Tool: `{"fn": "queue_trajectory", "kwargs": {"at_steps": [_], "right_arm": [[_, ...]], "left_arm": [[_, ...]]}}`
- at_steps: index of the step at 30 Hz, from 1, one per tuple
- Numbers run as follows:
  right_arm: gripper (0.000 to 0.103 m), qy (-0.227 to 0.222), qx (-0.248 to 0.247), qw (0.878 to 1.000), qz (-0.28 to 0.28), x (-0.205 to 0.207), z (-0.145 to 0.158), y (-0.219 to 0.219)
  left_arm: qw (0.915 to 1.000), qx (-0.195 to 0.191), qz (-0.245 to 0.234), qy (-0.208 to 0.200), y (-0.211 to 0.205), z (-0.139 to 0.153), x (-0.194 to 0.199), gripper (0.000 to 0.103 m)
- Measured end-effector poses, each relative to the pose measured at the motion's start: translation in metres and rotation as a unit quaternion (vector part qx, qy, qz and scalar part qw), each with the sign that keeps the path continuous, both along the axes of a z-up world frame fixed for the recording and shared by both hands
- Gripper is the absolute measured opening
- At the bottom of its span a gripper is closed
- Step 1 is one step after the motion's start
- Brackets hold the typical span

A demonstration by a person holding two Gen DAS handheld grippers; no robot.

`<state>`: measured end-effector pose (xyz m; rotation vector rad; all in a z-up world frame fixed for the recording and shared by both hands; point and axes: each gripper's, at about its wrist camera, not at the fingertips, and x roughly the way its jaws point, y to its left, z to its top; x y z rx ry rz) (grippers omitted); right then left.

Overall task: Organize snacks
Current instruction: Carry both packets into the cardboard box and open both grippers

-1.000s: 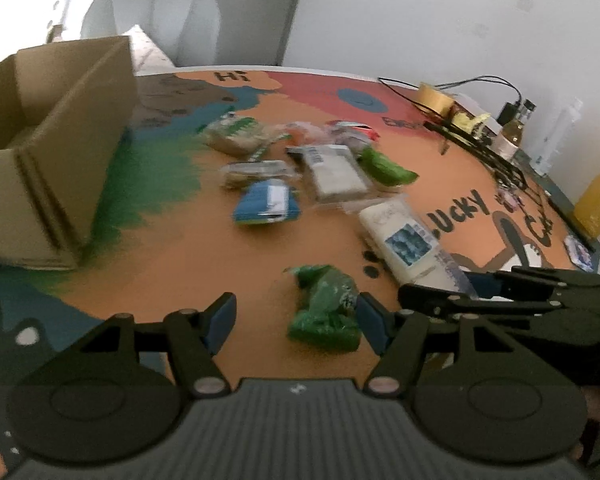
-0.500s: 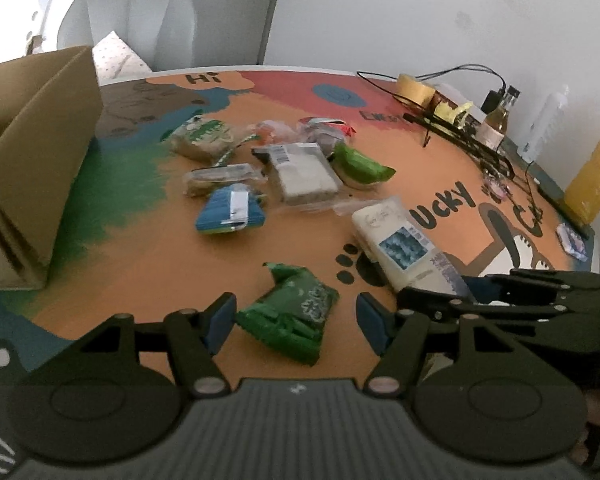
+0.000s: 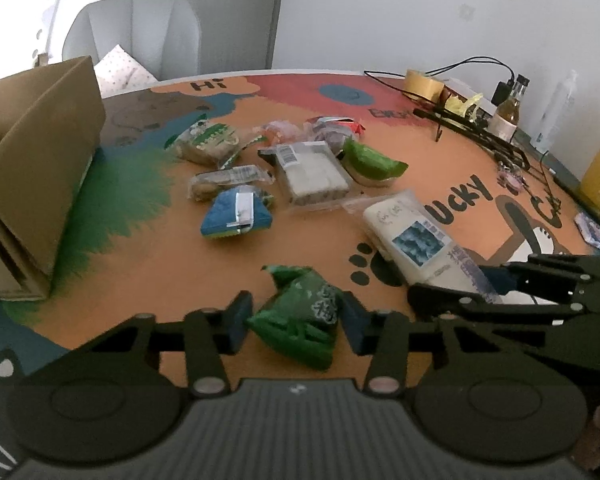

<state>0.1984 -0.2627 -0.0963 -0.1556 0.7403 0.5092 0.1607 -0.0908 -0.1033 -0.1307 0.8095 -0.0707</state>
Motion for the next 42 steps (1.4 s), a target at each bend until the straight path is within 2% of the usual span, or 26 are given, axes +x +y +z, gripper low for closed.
{"fn": "queue_trajectory", "kwargs": {"at_steps": [4,6,13,34,42], "right_arm": [[0.032,0.006,0.014,1.0,0.0,0.001,0.001,0.0],[0.031,0.009,0.02,1.0,0.001,0.001,0.002,0.002],[0.027,-0.002,0.034,0.999,0.014,0.001,0.015,0.015],[0.022,-0.055,0.078,0.994,0.053,0.006,0.072,0.065],[0.022,-0.068,0.098,0.991,0.068,0.01,0.087,0.098]], "left_arm": [[1.0,-0.008,0.0,-0.002,0.004,0.003,-0.003,0.037],[0.9999,-0.011,0.001,-0.008,0.007,0.006,-0.004,0.029],[0.9995,-0.012,0.017,-0.026,0.023,0.021,-0.01,0.026],[0.9919,0.01,0.064,-0.11,0.076,0.088,-0.035,0.025],[0.9876,0.019,0.085,-0.13,0.107,0.101,-0.038,0.025]]}}
